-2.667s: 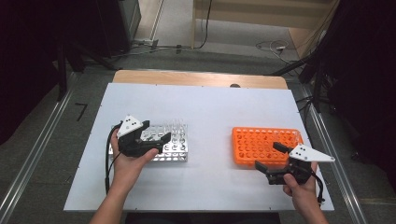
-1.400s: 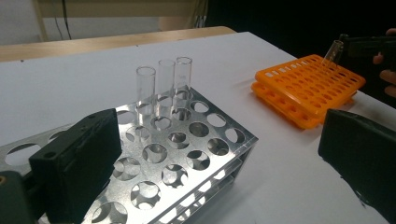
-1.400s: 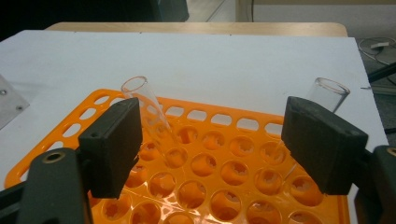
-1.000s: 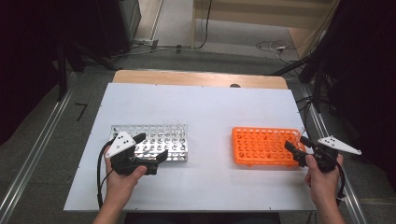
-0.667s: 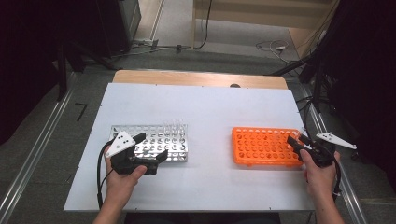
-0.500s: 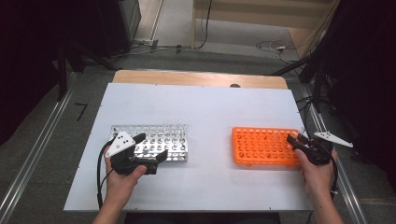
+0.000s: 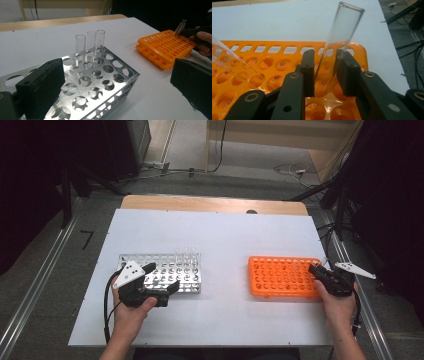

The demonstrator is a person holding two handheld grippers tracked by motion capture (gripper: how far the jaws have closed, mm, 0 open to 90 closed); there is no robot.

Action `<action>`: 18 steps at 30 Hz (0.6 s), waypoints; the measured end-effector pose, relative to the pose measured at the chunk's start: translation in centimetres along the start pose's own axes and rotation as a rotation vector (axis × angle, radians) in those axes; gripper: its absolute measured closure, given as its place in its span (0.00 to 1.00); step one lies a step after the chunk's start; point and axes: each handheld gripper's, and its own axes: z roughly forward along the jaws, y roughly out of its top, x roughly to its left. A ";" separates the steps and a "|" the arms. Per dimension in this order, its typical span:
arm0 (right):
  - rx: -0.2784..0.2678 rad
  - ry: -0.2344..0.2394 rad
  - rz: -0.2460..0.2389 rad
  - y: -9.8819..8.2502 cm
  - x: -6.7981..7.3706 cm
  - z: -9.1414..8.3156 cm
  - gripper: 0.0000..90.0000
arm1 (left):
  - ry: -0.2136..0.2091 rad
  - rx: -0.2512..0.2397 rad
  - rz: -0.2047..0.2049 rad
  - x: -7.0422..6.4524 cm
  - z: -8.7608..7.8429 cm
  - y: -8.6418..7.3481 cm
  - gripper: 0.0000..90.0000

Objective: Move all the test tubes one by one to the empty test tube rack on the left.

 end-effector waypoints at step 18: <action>-0.103 0.011 -0.064 0.8 0.7 -2.0 0.82 | -0.011 -0.002 0.007 -0.1 0.0 0.1 0.00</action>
